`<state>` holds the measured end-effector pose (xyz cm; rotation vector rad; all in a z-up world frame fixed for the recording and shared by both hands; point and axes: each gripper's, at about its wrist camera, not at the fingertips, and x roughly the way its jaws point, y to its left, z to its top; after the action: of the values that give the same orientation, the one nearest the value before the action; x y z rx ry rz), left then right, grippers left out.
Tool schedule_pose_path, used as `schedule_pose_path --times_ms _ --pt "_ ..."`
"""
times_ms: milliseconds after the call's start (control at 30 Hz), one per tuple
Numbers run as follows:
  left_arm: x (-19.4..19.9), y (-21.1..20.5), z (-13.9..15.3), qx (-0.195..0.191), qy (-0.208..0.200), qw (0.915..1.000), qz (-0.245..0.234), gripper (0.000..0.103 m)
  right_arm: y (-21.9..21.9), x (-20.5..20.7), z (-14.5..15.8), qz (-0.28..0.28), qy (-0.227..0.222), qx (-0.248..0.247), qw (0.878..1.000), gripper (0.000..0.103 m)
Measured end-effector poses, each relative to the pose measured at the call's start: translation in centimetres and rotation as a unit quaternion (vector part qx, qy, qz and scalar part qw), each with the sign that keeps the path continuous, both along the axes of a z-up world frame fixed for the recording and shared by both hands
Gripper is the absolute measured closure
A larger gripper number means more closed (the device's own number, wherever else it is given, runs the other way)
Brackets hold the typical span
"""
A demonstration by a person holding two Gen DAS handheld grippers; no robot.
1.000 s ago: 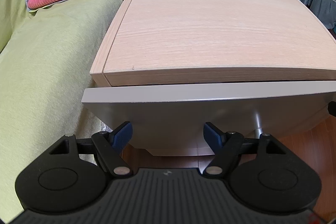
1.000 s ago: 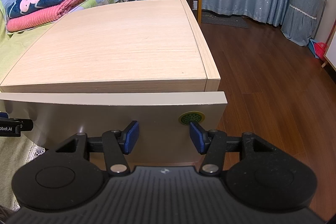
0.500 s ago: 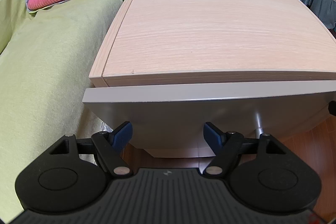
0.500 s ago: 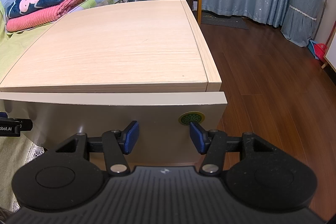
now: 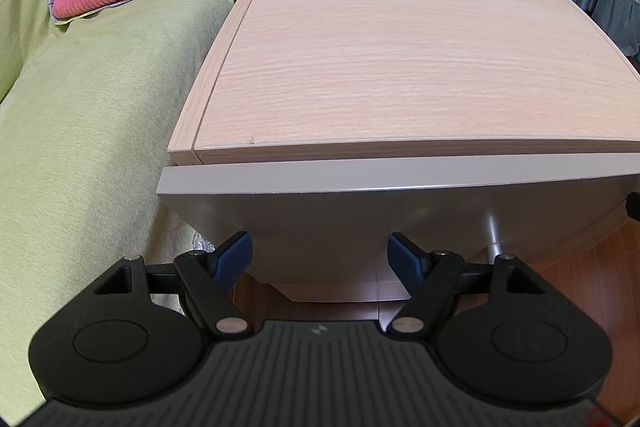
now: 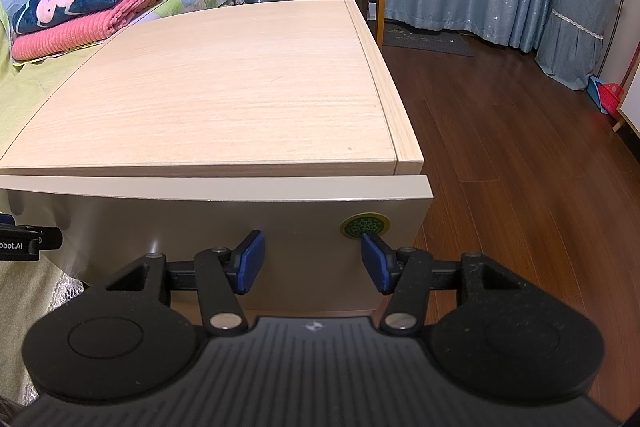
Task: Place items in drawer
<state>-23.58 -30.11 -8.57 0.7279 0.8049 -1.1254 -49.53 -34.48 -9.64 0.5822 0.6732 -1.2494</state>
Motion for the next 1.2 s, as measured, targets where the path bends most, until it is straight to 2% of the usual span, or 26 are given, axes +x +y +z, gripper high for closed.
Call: schedule_pose_path --times_ms 567,1033,1200 --pt "-0.3 -0.8 -0.3 0.005 -0.002 1.0 -0.004 0.028 0.2 0.0 0.1 -0.002 0.001 0.0 1.0 0.053" --pt "-0.6 -1.0 -0.5 0.006 -0.007 1.0 -0.002 0.027 -0.1 0.1 -0.1 -0.001 0.005 0.002 1.0 0.048" --pt "-1.1 -0.1 0.6 -0.006 -0.002 1.0 0.002 0.026 0.0 0.0 0.4 -0.002 0.004 0.0 1.0 0.044"
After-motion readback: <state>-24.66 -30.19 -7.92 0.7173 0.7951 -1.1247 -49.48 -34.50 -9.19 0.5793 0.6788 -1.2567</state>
